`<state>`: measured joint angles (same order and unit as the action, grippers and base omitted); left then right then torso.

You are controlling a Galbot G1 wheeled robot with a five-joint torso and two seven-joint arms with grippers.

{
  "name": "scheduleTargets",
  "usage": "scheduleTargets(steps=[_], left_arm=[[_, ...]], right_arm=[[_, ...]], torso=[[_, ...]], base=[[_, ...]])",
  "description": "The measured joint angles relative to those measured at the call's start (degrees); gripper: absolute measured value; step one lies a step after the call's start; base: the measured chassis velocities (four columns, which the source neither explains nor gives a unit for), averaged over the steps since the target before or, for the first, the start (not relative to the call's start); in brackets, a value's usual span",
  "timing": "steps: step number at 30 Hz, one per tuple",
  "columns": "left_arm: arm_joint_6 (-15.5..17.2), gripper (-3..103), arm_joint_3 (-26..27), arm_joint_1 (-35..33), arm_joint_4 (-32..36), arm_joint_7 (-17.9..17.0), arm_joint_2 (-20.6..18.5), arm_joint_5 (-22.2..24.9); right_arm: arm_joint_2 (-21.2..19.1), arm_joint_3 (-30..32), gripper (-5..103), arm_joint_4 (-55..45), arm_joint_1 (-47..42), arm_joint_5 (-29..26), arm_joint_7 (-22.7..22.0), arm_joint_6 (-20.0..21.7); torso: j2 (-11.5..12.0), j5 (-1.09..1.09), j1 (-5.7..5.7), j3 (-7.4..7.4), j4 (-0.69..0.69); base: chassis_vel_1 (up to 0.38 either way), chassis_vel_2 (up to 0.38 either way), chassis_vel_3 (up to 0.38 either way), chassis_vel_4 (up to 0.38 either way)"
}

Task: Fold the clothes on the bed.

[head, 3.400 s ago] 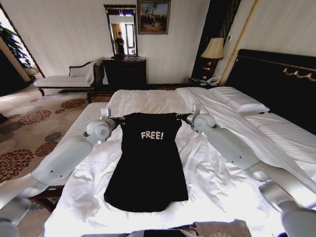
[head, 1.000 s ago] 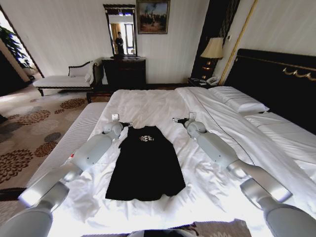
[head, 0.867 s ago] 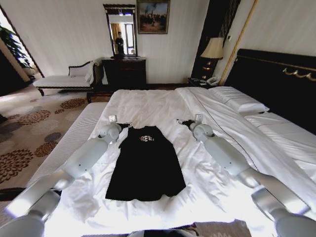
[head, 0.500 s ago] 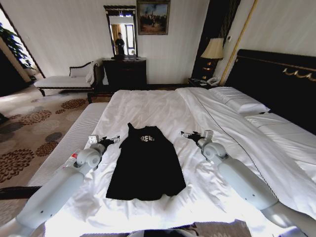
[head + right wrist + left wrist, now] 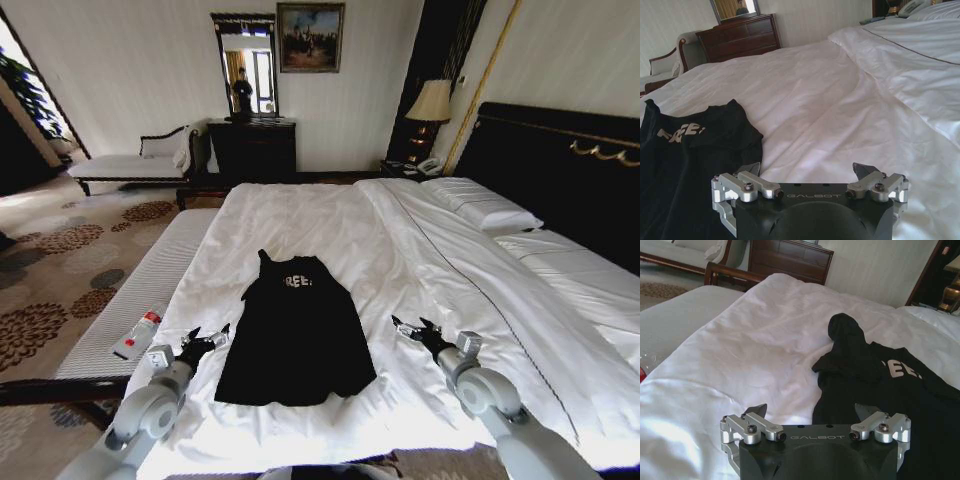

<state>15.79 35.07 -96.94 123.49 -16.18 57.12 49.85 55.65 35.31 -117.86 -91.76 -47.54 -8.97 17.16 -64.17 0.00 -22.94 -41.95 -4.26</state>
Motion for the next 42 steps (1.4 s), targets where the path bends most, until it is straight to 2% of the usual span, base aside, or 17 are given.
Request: scheduleTargets(steps=[3, 8, 12, 18, 21, 27, 38, 42], left_arm=[[-0.3, 98, 0.9, -3.8, 1.2, 1.1, 1.6, -0.2], [-2.7, 98, 3.0, -12.3, 3.8, 5.1, 5.2, -0.1], [-3.7, 98, 3.4, -15.8, 4.0, 7.3, 6.0, -0.1], [-4.3, 98, 2.1, -17.5, 3.1, 8.4, 6.5, -0.6], [-5.1, 98, -0.1, -17.9, 0.9, 9.5, 7.0, -3.9], [-5.6, 98, -2.7, -17.7, -0.7, 9.5, 6.4, -4.9], [-5.0, 98, -3.9, -15.4, -2.5, 6.8, 5.8, -2.2], [-4.4, 90, -5.1, -14.4, -3.1, 5.9, 6.0, -1.8]], right_arm=[[1.6, 0.0, 100, -1.2, -2.1, 1.7, 0.1, -0.3], [6.4, -0.5, 100, -2.6, -7.3, 7.2, 0.3, -1.9], [9.0, -0.3, 100, -2.0, -9.4, 8.8, 0.9, -3.0], [10.3, -0.4, 100, -0.9, -9.5, 8.9, 1.0, -3.6], [10.5, -0.6, 100, -0.1, -9.3, 8.9, 0.8, -4.1], [10.7, -0.5, 100, 0.9, -9.2, 8.7, 0.8, -4.7], [10.2, -0.8, 100, 1.6, -8.2, 8.4, 0.8, -4.8], [10.0, -0.8, 100, 1.8, -8.1, 8.3, 0.8, -4.8]], torso=[[0.0, 0.0, 0.0, 0.0, 0.0], [0.0, 0.01, 0.01, 0.0, 0.02], [0.0, 0.0, 0.01, 0.0, -0.02], [0.0, 0.02, 0.0, 0.0, 0.0], [0.0, 0.01, -0.01, -0.01, 0.0], [0.0, 0.01, -0.01, -0.01, 0.0], [0.0, 0.01, 0.0, -0.01, 0.0], [0.0, 0.0, 0.0, -0.01, 0.0]], base=[[0.0, 0.0, 0.0, 0.0], [0.0, 0.0, 0.0, 0.0], [0.0, 0.0, 0.0, 0.0], [0.0, 0.0, 0.0, 0.0], [0.0, 0.0, 0.0, 0.0], [0.0, 0.0, 0.0, 0.0], [0.0, 0.0, 0.0, 0.0], [0.0, 0.0, 0.0, 0.0]])
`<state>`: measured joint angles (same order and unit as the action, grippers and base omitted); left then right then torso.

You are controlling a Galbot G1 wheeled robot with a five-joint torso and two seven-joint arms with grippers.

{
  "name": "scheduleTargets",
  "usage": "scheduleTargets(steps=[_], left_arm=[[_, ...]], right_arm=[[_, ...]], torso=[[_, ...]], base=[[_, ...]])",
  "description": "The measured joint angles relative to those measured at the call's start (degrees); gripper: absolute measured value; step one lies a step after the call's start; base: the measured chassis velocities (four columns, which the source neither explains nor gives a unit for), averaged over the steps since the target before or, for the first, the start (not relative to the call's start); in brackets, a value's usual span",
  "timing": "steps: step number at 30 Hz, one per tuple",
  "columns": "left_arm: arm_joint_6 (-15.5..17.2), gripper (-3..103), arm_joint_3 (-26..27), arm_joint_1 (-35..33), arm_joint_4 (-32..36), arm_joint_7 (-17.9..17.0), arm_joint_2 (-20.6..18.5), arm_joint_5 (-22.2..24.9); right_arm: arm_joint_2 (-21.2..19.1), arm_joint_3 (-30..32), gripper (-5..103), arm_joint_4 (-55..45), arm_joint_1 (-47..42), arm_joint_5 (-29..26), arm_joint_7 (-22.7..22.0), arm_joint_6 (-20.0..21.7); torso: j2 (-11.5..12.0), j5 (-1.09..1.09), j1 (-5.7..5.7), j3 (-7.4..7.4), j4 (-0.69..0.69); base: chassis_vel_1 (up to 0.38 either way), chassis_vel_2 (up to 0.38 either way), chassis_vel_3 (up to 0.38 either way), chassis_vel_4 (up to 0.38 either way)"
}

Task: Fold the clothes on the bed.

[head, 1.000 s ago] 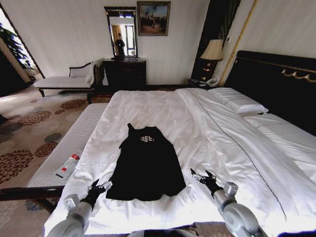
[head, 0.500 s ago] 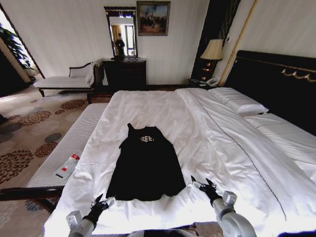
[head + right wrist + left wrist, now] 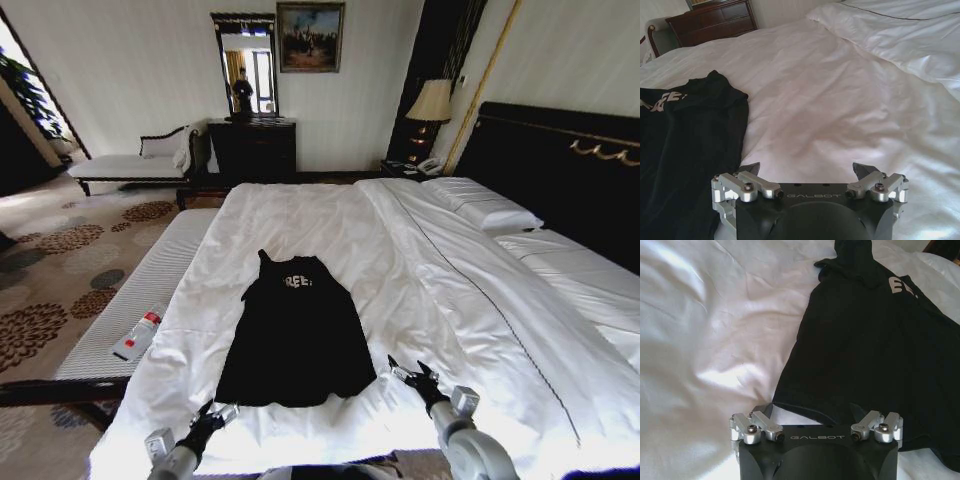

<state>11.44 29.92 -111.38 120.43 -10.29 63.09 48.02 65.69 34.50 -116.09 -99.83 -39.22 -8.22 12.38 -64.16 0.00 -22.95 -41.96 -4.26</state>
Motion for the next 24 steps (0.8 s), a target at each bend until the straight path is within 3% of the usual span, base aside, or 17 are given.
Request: scheduleTargets(steps=[3, 6, 8, 12, 15, 17, 20, 24], left_arm=[[0.4, 74, -1.1, 1.4, -0.6, -0.6, 0.6, -0.5], [0.5, 68, -1.6, 2.0, -0.7, -0.9, 0.7, -1.1], [0.5, 57, -1.9, 2.2, -0.7, -1.1, 0.8, -1.6], [0.3, 46, -1.8, 2.2, -0.6, -1.4, 1.0, -1.6], [0.0, 30, -0.7, 2.0, 0.2, -1.8, 1.3, -1.1], [-0.2, 30, -0.2, 2.1, 0.4, -2.0, 1.4, -0.8], [-0.3, 14, 2.3, 3.0, 1.1, -3.2, 2.3, 0.9], [0.6, 2, 5.9, 4.1, 1.9, -3.5, 4.1, 2.8]], right_arm=[[0.1, -0.2, 100, 0.0, -0.1, 0.0, 0.0, 0.0], [0.3, -0.4, 100, 0.0, -0.3, 0.0, 0.0, 0.1], [0.7, -0.8, 100, -0.7, -0.9, -0.5, 0.0, 0.4], [1.9, -2.1, 100, -2.7, -2.3, -2.9, 0.5, 2.1], [3.2, -3.9, 100, -3.4, -2.7, -3.9, 0.9, 3.1], [3.5, -4.3, 100, -3.4, -2.6, -4.0, 1.0, 3.3], [4.4, -5.7, 100, -3.3, -2.1, -4.2, 1.1, 3.8], [5.0, -6.5, 100, -3.2, -2.0, -4.8, 1.1, 4.2]], torso=[[0.0, 0.01, 0.0, 0.0, 0.0], [0.0, 0.01, 0.0, 0.0, 0.0], [0.0, 0.0, 0.0, 0.0, 0.0], [0.0, 0.02, 0.0, 0.0, 0.0], [0.0, 0.02, 0.0, 0.0, 0.0], [0.0, 0.02, 0.01, 0.0, 0.0], [0.0, 0.02, 0.0, 0.0, 0.0], [0.0, 0.02, 0.0, 0.0, 0.0]], base=[[0.0, 0.0, 0.0, 0.0], [0.0, 0.0, 0.0, 0.0], [0.0, 0.0, 0.0, 0.0], [0.0, 0.0, 0.0, 0.0], [0.0, 0.0, 0.0, 0.0], [0.0, 0.0, 0.0, 0.0], [0.0, 0.0, 0.0, 0.0], [0.0, 0.0, 0.0, 0.0]])
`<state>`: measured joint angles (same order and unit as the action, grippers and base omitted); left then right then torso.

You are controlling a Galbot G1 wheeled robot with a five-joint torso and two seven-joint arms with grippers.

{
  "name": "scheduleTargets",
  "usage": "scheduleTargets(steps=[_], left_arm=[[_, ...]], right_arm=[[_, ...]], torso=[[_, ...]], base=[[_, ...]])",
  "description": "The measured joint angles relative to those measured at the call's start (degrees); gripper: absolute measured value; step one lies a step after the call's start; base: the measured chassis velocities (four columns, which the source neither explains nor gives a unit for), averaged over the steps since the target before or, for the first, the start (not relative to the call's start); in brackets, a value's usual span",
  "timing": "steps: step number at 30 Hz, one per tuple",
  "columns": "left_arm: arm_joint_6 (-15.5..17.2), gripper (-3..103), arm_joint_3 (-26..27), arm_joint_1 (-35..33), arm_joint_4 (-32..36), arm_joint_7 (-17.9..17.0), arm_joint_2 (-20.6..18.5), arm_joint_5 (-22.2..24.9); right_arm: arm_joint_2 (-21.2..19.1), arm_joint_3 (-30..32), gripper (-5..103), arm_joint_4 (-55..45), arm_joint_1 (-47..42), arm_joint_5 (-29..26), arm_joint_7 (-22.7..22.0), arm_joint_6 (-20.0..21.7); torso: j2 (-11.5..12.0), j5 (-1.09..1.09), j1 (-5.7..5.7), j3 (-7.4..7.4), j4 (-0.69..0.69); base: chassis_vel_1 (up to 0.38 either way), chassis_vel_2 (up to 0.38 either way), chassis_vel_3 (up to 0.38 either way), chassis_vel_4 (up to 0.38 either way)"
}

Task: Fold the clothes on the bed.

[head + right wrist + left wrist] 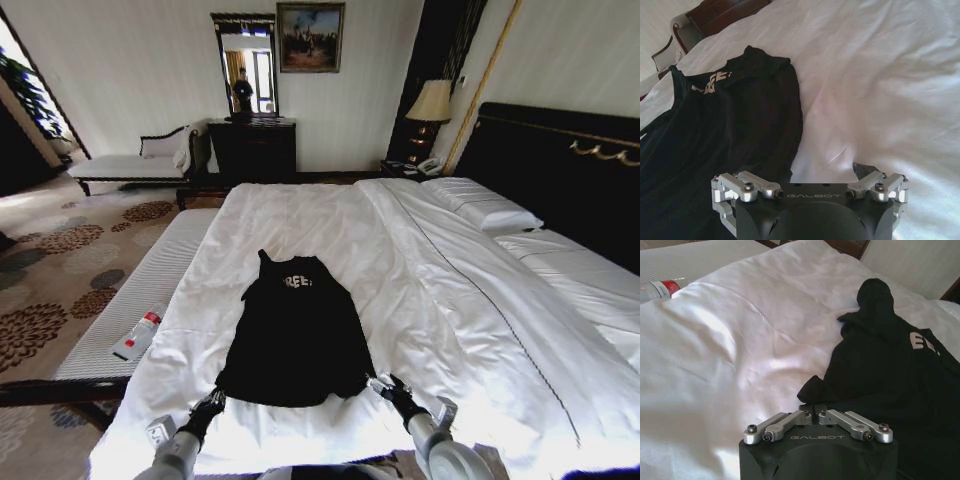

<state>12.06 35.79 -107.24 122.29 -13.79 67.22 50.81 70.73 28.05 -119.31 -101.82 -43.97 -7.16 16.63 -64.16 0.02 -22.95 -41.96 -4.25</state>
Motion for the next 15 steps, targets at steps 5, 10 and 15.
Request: scheduleTargets(steps=[5, 10, 15], left_arm=[[0.4, 0, 3.8, 0.8, 0.5, -0.4, -0.1, 3.0], [0.9, 0, 6.6, 1.7, 0.6, -1.0, 0.1, 5.6], [0.9, 0, 6.7, 1.5, 0.5, -1.0, 0.3, 5.7]], right_arm=[[0.6, -0.7, 100, -0.4, -0.2, -0.4, 0.1, 0.3], [1.2, -1.8, 100, -0.8, -0.1, -0.5, 0.2, 0.6], [2.0, -4.0, 100, -1.6, 0.0, -0.1, 1.1, 1.4]], torso=[[0.0, -0.01, 0.0, 0.0, -0.01], [0.0, -0.01, 0.0, 0.0, -0.01], [0.0, -0.01, 0.0, 0.0, 0.0]], base=[[0.0, 0.0, 0.0, 0.0], [0.0, 0.0, 0.0, 0.0], [0.0, 0.0, 0.0, 0.0]])
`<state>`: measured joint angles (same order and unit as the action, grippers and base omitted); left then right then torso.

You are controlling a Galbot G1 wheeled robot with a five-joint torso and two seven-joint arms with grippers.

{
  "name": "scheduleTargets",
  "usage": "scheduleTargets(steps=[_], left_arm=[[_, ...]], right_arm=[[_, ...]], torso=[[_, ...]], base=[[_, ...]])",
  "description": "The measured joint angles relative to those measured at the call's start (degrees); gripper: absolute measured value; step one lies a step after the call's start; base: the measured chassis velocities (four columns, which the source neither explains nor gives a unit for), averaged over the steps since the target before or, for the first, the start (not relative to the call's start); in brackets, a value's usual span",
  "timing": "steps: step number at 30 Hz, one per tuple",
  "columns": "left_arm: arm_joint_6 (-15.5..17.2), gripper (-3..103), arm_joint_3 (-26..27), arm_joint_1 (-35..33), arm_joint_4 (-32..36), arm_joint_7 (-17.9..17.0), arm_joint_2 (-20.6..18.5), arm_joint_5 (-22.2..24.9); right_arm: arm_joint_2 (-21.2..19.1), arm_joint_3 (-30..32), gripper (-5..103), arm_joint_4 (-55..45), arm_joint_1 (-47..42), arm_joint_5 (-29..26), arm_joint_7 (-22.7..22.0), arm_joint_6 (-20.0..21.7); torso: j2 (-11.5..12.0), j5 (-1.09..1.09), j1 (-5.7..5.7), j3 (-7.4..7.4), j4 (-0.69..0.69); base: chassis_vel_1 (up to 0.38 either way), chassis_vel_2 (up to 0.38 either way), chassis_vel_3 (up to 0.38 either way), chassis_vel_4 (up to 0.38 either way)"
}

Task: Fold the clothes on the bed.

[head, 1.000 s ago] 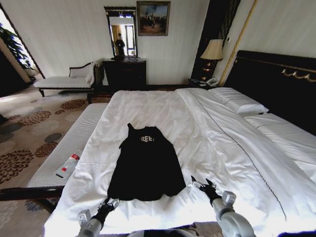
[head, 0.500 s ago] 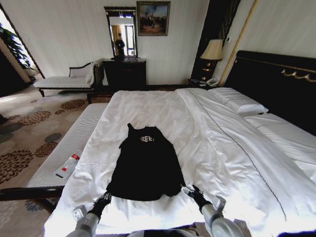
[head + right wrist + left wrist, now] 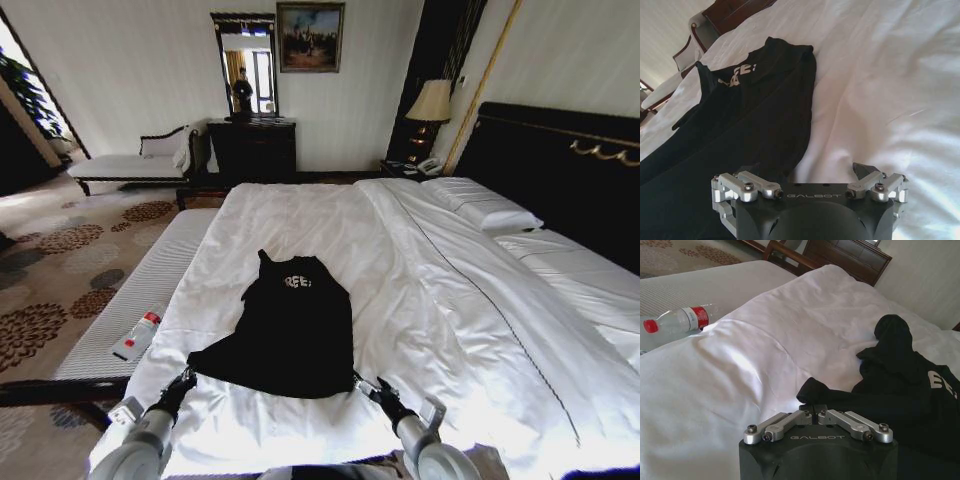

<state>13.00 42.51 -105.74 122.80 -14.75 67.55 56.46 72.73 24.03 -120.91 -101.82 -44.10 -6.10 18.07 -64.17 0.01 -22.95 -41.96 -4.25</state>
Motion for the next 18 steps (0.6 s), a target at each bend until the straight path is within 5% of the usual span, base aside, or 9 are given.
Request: scheduleTargets(steps=[10, 18], left_arm=[[-0.1, 0, -0.6, -0.3, -0.3, 0.3, 0.5, -0.8], [-0.2, 0, -1.8, -0.2, -0.2, 0.3, 0.7, -1.9]], right_arm=[[0.9, -2.9, 103, -1.1, -0.8, 2.0, 2.0, 1.1], [0.7, -3.7, 72, 1.2, 0.5, 2.2, 2.1, 1.5]], torso=[[0.0, 0.0, 0.0, 0.0, 0.0], [0.0, -0.01, 0.0, 0.0, 0.0]], base=[[0.0, 0.0, 0.0, 0.0], [0.0, 0.0, 0.0, 0.0]])
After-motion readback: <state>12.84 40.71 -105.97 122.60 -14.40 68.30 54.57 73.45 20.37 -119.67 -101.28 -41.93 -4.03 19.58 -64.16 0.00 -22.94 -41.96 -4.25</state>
